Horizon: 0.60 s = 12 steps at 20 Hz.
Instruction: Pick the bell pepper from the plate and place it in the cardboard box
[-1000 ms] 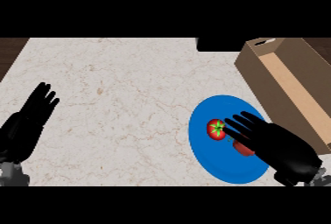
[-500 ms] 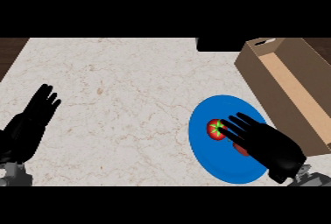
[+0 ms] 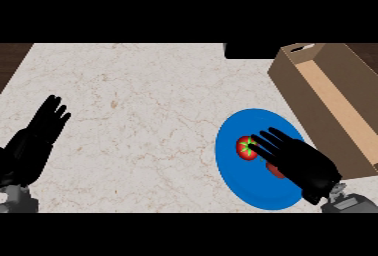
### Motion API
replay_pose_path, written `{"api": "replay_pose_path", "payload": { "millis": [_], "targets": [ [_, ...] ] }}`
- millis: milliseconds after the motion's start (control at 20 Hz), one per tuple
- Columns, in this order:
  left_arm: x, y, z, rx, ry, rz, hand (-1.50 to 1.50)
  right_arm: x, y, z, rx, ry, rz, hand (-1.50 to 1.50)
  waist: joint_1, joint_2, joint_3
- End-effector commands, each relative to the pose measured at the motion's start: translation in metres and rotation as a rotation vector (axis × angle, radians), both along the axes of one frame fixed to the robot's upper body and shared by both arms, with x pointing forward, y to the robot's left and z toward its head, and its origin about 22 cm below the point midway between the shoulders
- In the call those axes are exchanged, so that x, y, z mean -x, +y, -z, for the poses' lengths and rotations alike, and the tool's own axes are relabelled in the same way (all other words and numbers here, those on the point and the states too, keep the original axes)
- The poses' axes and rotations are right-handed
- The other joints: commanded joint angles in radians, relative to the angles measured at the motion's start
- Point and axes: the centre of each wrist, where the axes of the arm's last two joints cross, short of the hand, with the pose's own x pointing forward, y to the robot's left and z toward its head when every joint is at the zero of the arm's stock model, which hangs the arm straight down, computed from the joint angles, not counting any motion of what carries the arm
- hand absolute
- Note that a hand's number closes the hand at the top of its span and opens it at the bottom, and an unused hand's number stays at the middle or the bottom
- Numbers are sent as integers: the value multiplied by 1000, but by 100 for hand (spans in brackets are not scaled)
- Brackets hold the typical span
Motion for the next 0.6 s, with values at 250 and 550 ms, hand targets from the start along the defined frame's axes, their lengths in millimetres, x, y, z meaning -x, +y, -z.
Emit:
{"api": "replay_pose_path", "payload": {
  "millis": [250,550],
  "targets": [
    [-3,-7,8,13,-3,13,0,-3,-4,15,-24,-23,-36,150,-1,0,0],
    [4,-8,10,0,-2,1,0,-9,-15,16,-60,-43,-114,150,0,0,0]
  ]
}}
